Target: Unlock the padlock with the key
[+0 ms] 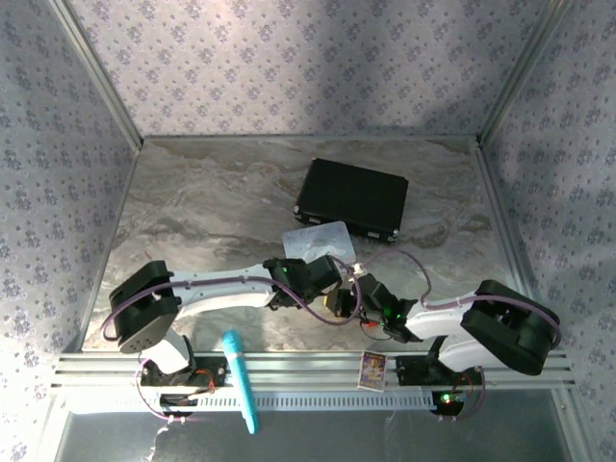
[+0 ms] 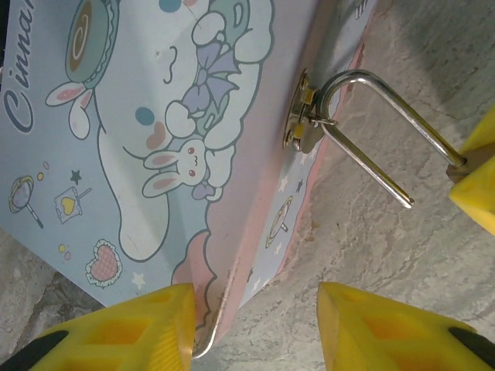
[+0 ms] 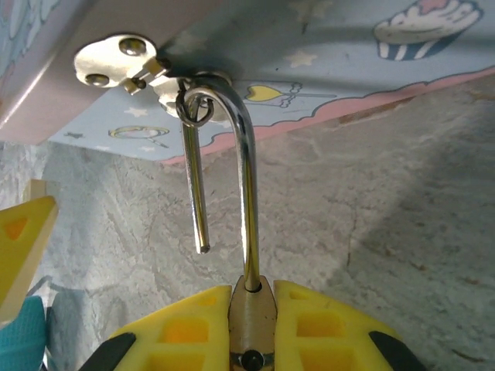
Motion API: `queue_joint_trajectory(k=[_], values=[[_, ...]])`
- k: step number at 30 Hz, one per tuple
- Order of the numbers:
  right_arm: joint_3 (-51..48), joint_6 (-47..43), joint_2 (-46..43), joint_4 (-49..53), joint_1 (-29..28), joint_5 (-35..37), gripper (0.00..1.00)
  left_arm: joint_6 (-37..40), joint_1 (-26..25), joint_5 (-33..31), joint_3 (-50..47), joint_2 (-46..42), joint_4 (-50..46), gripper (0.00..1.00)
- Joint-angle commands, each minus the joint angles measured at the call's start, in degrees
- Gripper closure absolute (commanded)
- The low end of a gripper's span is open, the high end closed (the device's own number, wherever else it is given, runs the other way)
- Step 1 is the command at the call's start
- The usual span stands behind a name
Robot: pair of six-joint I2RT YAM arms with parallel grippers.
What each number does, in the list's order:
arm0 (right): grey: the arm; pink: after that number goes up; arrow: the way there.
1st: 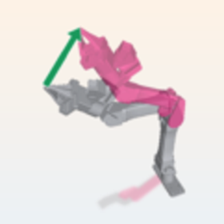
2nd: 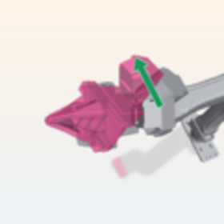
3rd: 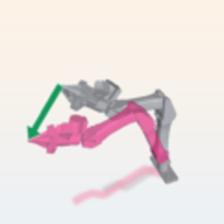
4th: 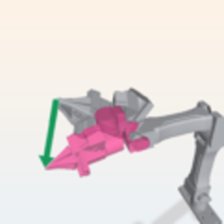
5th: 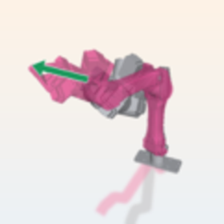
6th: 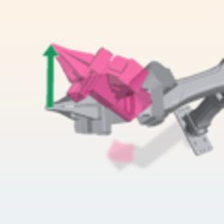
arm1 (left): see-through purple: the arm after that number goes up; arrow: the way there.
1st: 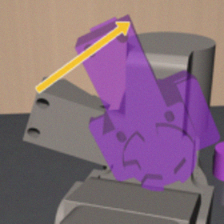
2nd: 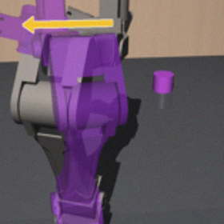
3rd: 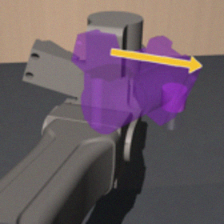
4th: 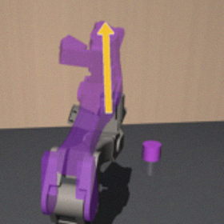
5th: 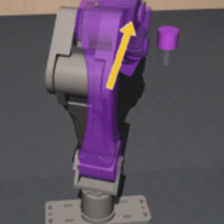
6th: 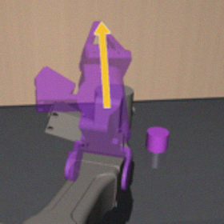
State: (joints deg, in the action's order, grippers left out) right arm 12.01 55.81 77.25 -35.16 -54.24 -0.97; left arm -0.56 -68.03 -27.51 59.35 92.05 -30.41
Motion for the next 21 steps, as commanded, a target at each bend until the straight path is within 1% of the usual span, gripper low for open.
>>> queue_joint_trajectory(k=[1,3,6,9,11,15,17,21], values=[[-1.2,1.6,-0.1,-4.3,0.7,4.2,0.98,-2.0,-0.4,-0.4,-0.6,3.0,-3.1,0.59],[-0.8,2.3,-0.2,-5.1,0.6,4.8,0.98,-2.7,-0.5,-1.6,-0.8,4.2,-3.2,0.59],[1.8,3.4,1.0,-3.6,0.3,5.8,0.99,-2.8,-1.0,-0.8,-1.0,5.7,-2.3,0.6],[2.0,5.6,2.3,-7.4,0.6,5.8,0.99,-2.6,-1.4,-1.0,-0.9,7.1,-1.9,0.6],[1.6,7.4,2.3,-8.2,0.6,7.1,0.99,-2.5,-1.5,-1.2,-0.9,7.7,-1.9,0.6],[0.3,12.4,4.3,-12.8,1.6,7.9,1.0,-2.0,-1.7,0.4,-1.9,7.5,-0.5,0.61],[0.8,14.9,5.3,-13.1,1.8,8.5,1.0,-1.9,-1.8,0.9,-2.1,7.7,-0.2,0.61],[2.8,15.6,5.9,-12.3,1.6,9.2,1.0,-1.6,-2.0,1.0,-2.1,8.2,0.0,0.61]])
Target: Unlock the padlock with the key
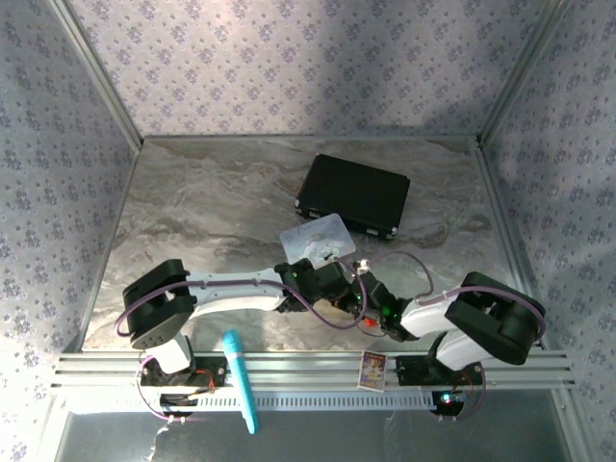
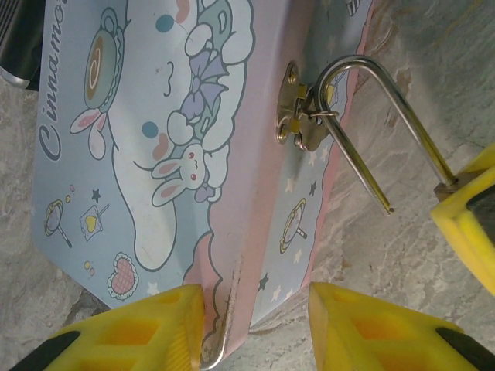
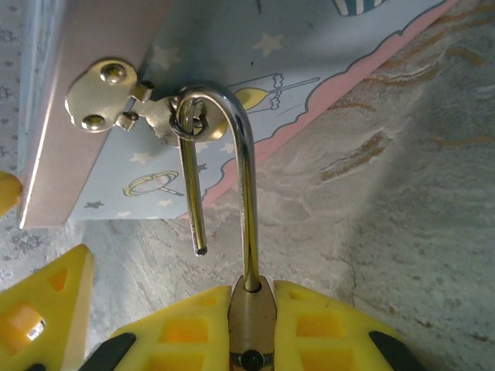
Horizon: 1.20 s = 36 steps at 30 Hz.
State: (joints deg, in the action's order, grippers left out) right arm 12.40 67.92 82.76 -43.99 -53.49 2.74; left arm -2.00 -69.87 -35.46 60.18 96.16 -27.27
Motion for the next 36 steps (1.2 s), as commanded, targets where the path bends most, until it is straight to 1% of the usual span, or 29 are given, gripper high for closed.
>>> queue_joint_trajectory(k=[1,3,5,8,11,14,17,19,22,26,30,32,36], values=[[2.5,4.0,0.5,-3.6,0.9,6.0,1.0,-0.1,-0.2,9.3,-2.8,4.2,-3.2,0.61],[2.3,4.9,0.6,-4.3,1.1,6.7,1.0,-0.2,-0.2,9.1,-2.7,4.4,-3.4,0.62],[2.4,6.7,0.5,-2.8,2.0,6.9,1.0,-0.3,-0.2,9.1,-2.5,4.6,-3.6,0.62],[0.6,7.7,0.0,-7.1,2.9,7.6,1.0,-0.6,-0.2,9.2,-2.2,4.9,-4.3,0.62],[1.6,6.5,-2.5,-3.0,4.1,7.9,1.0,-1.1,-0.3,9.2,-2.3,4.7,-4.4,0.62],[1.5,5.2,-4.6,-2.3,4.8,8.4,1.0,-1.2,-0.2,9.0,-2.2,4.6,-4.7,0.62],[2.2,3.3,-7.5,2.6,6.1,8.9,1.0,-1.5,-0.1,8.7,-2.1,4.3,-5.2,0.62],[2.4,2.3,-8.2,4.6,7.6,7.9,1.0,-1.8,0.0,8.8,-2.3,4.0,-5.2,0.62],[2.2,1.9,-8.1,6.0,10.6,5.3,1.0,-2.3,0.5,8.8,-2.2,3.4,-5.5,0.63],[1.5,0.8,-8.1,5.0,13.5,1.6,1.0,-3.3,2.2,8.9,-2.5,2.3,-5.9,0.63],[2.3,-0.3,-8.5,9.8,15.7,-4.2,1.0,-3.4,2.5,8.4,-1.7,2.3,-6.5,0.63],[1.1,-0.2,-8.6,11.2,16.7,-7.1,1.0,-3.6,2.5,7.8,-1.0,2.6,-7.2,0.63],[-2.4,-0.9,-9.5,13.0,20.9,-13.5,0.99,-3.6,2.9,7.6,-0.8,2.6,-6.8,0.63]])
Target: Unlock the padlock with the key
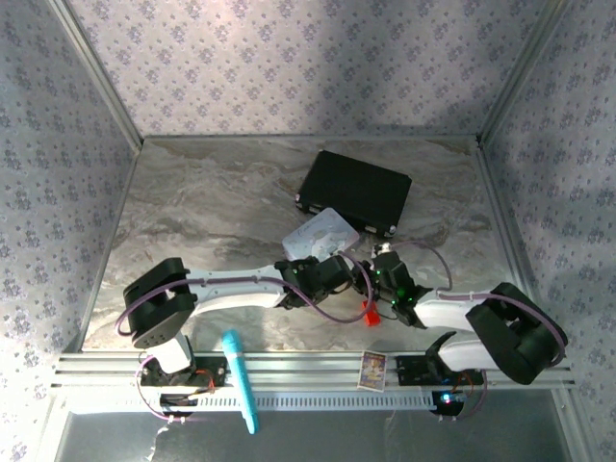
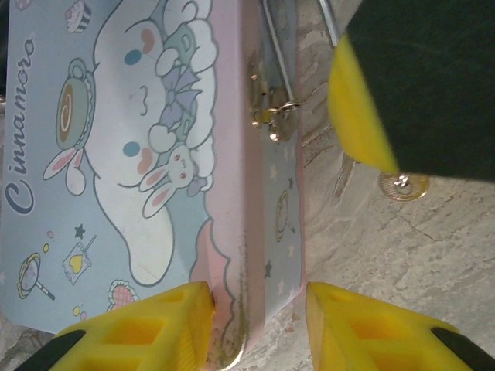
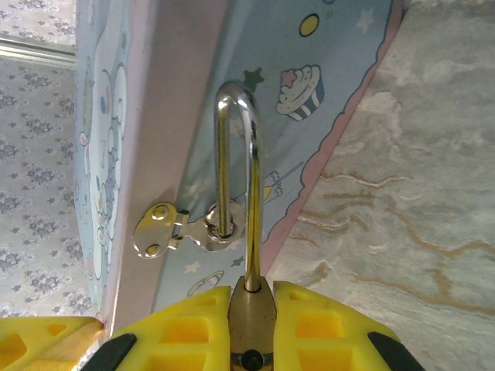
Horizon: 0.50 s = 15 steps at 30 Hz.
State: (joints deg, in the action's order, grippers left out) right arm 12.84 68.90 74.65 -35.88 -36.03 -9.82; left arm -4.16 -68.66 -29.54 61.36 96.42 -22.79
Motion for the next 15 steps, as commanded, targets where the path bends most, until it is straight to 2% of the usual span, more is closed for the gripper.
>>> queue_joint_trajectory(k=[1,3,7,11,15], values=[[-3.1,-2.8,-1.9,5.7,4.5,-2.4,0.99,-1.4,1.8,1.6,-2.0,2.5,-11.1,0.63],[-2.8,-4.8,-3.0,8.6,5.8,-4.1,0.99,-1.4,1.8,1.6,-1.8,2.8,-11.1,0.63],[-3.0,-5.2,-3.3,4.5,7.9,-7.4,0.98,-1.5,1.8,1.7,-2.0,3.4,-10.5,0.63],[0.3,-5.4,-2.8,3.9,7.5,-7.1,0.97,-1.7,1.7,1.9,-1.3,4.1,-10.3,0.63],[-0.2,-5.2,-3.0,-1.1,7.9,-5.5,0.97,-0.8,1.7,1.2,0.4,4.9,-11.2,0.63]])
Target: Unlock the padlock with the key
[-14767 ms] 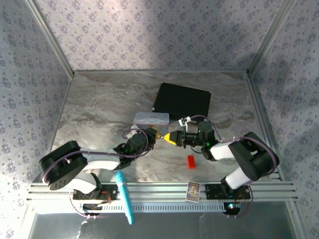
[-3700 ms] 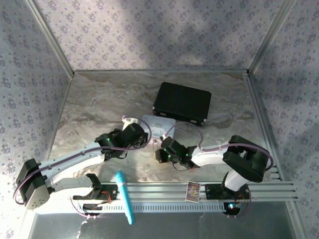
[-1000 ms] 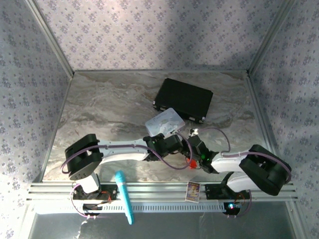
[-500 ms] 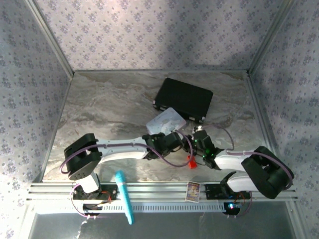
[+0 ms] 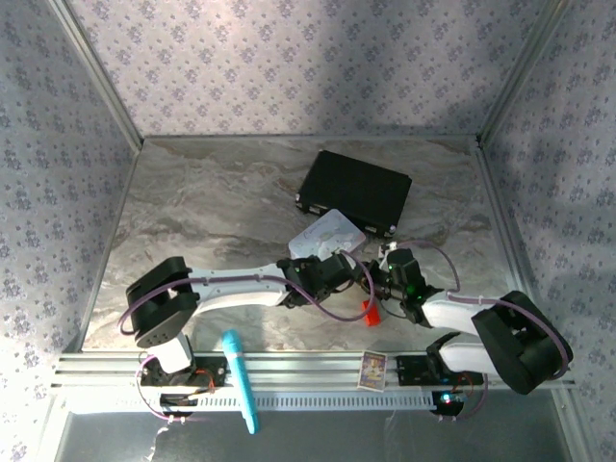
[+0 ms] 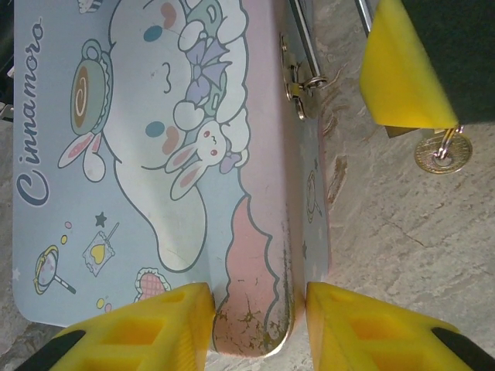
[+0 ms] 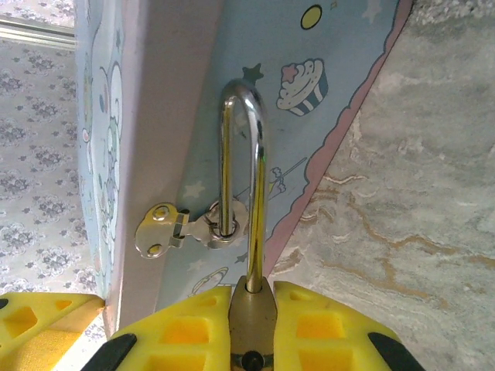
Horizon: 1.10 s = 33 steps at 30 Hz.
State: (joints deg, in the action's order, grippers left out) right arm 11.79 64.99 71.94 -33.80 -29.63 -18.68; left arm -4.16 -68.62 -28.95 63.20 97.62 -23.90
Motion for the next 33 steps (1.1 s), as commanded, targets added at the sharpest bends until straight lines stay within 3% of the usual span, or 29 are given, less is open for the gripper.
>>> queue_joint_trajectory(k=[1,6,12,22,28,33], values=[[0.7,-0.4,-0.2,-4.8,1.7,3.7,0.98,-0.8,1.7,0.3,-1.2,3.9,-10.4,0.63],[1.5,1.5,-2.1,-8.1,1.3,8.6,1.0,-1.1,2.1,1.2,-1.8,4.0,-9.3,0.63],[2.8,-0.5,-6.7,-0.9,-1.1,18.3,1.0,-1.1,2.2,1.9,-2.2,3.6,-8.4,0.63],[4.2,0.4,1.7,-3.2,-1.2,12.9,0.99,-0.7,3.8,2.2,-2.1,3.3,-8.1,0.63],[3.2,-1.4,-1.5,3.2,-2.2,13.7,0.86,2.0,3.0,1.0,4.1,1.6,-9.4,0.58],[2.9,-3.5,-2.7,8.5,-0.3,11.8,0.9,5.4,3.7,-0.4,11.0,3.0,-10.3,0.53]])
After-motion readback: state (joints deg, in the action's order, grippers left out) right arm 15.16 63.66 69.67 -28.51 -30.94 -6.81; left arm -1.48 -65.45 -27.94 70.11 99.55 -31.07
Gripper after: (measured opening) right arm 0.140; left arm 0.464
